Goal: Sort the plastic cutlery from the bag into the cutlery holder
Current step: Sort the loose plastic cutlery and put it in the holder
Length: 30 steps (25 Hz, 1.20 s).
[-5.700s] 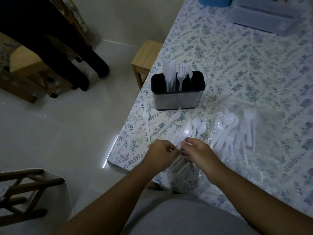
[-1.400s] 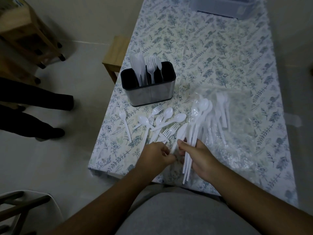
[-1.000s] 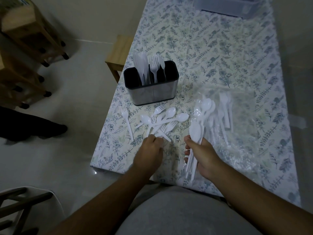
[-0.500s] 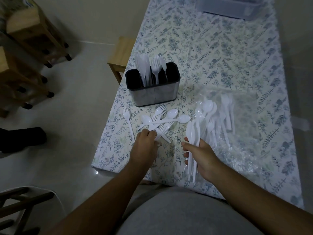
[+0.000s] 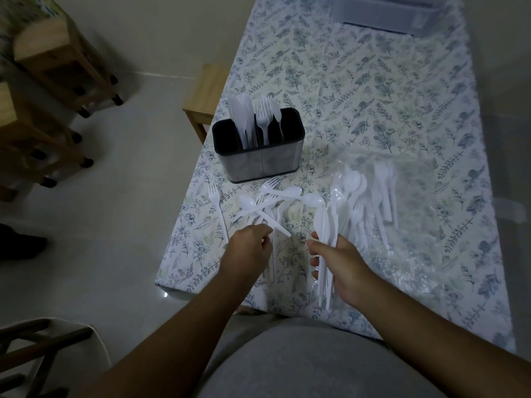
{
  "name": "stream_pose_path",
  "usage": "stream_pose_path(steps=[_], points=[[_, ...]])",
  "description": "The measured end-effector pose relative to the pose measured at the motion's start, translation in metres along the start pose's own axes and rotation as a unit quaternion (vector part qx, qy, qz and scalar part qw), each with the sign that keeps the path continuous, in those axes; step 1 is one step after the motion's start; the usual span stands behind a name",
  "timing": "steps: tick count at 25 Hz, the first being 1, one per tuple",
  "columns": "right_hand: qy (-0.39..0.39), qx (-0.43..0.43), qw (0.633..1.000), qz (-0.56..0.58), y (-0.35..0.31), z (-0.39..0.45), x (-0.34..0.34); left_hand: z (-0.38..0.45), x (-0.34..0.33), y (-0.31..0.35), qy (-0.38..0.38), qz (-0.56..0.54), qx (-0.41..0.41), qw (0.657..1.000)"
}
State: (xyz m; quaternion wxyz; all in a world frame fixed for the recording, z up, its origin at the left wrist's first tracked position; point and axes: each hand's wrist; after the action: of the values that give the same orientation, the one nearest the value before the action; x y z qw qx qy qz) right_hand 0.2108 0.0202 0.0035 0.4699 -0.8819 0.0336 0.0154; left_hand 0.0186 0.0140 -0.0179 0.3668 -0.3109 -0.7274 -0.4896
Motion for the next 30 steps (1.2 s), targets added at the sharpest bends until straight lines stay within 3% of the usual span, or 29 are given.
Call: stream_pose_path(steps=[4,13,18,23,30], points=[[0.005,-0.001,1.0,0.004,0.0,-0.001,0.0,-0.014,-0.002,0.009,-0.042,-0.091,0.005,0.995],[0.001,-0.016,1.0,0.012,0.0,0.0,-0.001,-0.011,-0.005,-0.007,-0.038,-0.021,0.106,0.993],[0.004,-0.026,0.999,0.029,0.0,0.003,-0.002,-0.013,-0.005,-0.004,-0.008,0.025,0.079,0.997],[-0.024,-0.023,0.998,0.061,0.004,0.008,-0.01,-0.013,-0.014,0.015,-0.106,0.097,0.096,0.985],[-0.051,-0.087,0.992,0.079,0.003,0.006,-0.011,-0.033,0.025,0.016,-0.2,0.053,0.104,0.973]])
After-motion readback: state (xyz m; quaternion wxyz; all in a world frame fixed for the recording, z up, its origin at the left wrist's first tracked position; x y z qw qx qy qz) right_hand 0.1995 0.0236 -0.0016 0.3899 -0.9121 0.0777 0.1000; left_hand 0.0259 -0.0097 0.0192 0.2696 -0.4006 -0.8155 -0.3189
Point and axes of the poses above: each hand's wrist, its own z-axis towards the middle knuckle, its own x-axis out of the back of the hand, y = z × x, and after that the axes turned 14 degrees about x, right-handed
